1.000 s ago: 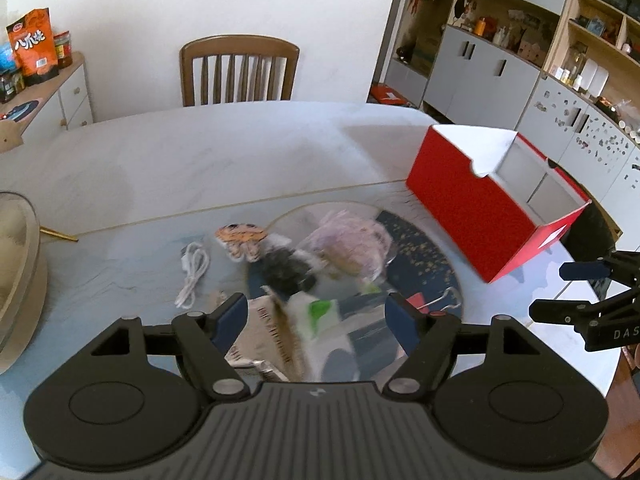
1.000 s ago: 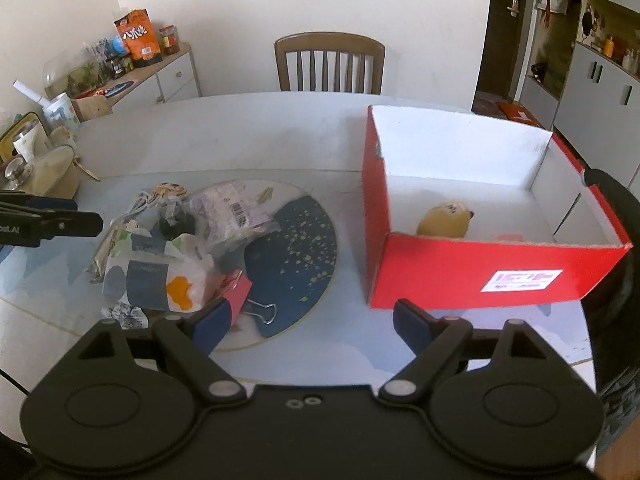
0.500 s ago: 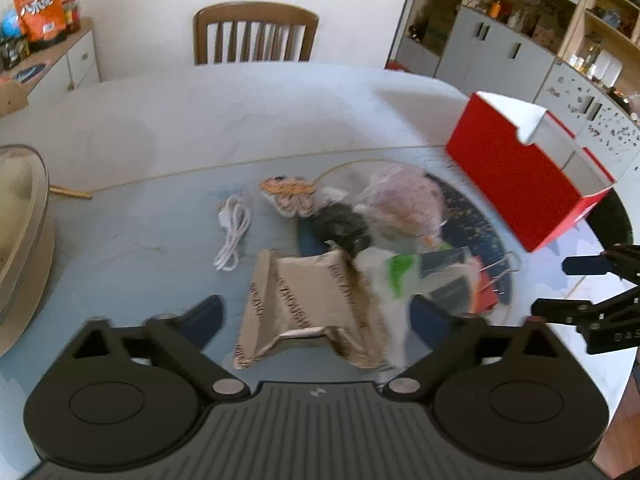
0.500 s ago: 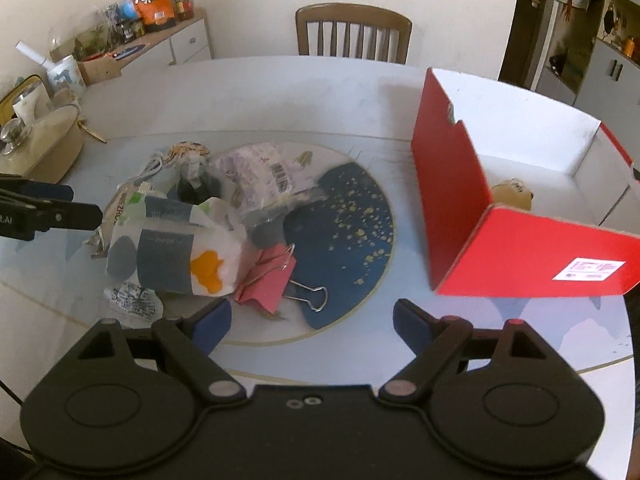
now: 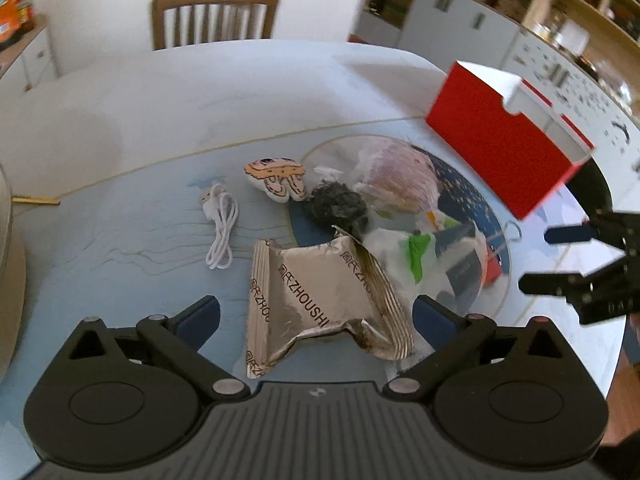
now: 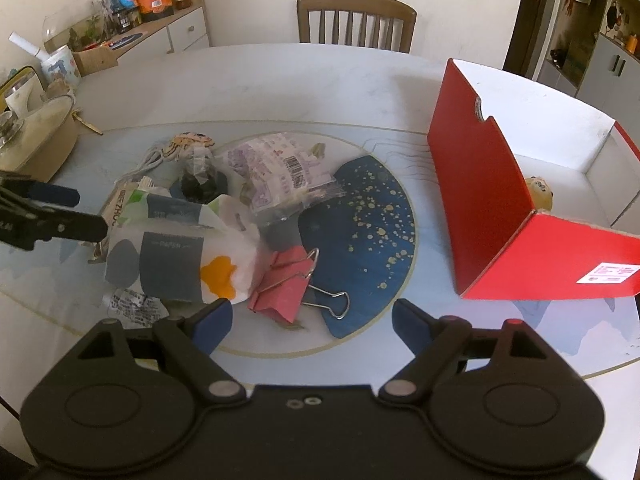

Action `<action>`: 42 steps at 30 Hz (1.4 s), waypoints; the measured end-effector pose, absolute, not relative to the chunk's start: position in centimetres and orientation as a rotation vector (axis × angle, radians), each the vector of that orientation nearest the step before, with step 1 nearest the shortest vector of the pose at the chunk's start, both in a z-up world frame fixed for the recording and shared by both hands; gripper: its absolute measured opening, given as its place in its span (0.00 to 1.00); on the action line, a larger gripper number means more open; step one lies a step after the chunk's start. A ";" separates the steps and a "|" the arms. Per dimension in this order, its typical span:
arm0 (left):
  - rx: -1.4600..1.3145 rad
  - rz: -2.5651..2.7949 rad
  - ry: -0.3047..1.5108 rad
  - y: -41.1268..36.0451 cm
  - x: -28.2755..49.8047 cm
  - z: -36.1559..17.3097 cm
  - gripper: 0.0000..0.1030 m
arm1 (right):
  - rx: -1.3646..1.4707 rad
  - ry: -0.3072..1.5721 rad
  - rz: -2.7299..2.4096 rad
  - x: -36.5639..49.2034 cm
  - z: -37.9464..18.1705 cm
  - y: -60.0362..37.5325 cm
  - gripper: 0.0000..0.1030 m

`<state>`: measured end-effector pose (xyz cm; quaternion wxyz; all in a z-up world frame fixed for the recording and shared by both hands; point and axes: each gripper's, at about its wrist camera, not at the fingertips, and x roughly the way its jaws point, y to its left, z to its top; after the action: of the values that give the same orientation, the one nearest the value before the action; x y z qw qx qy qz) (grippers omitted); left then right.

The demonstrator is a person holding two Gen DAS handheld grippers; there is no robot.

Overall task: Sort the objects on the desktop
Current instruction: 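Grasp the silver ZHOUSHI bag with left tool while right tool grasps the pink binder clip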

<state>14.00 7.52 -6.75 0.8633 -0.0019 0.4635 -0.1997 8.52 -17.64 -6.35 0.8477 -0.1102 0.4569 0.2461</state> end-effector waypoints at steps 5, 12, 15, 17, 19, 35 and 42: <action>0.076 -0.496 0.946 7.2 14.0 -7.0 1.00 | -0.234 0.975 0.508 8.8 -6.7 -17.5 0.84; 0.113 -0.532 0.938 7.1 14.3 -7.3 1.00 | -0.250 0.981 0.514 9.0 -6.9 -16.8 0.84; 0.091 -0.521 0.941 7.1 14.4 -7.5 1.00 | -0.255 0.982 0.510 9.1 -7.0 -16.6 0.83; 0.081 -0.517 0.940 6.9 14.5 -7.6 1.00 | -0.256 0.981 0.508 9.3 -7.2 -16.4 0.82; 0.081 -0.514 0.942 6.8 14.6 -7.7 1.00 | -0.259 0.983 0.512 9.6 -7.5 -16.2 0.82; -0.087 -0.416 1.013 8.5 16.5 -9.9 1.00 | -0.263 1.017 0.509 11.3 -10.1 -15.1 0.73; -0.050 -0.402 1.016 7.7 16.6 -10.0 0.99 | -0.264 1.001 0.520 11.4 -10.1 -14.9 0.68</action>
<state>16.62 7.75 -9.99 0.8543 -0.0237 0.4829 -0.1909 11.42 -14.94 -10.08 0.8369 -0.1246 0.4731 0.2455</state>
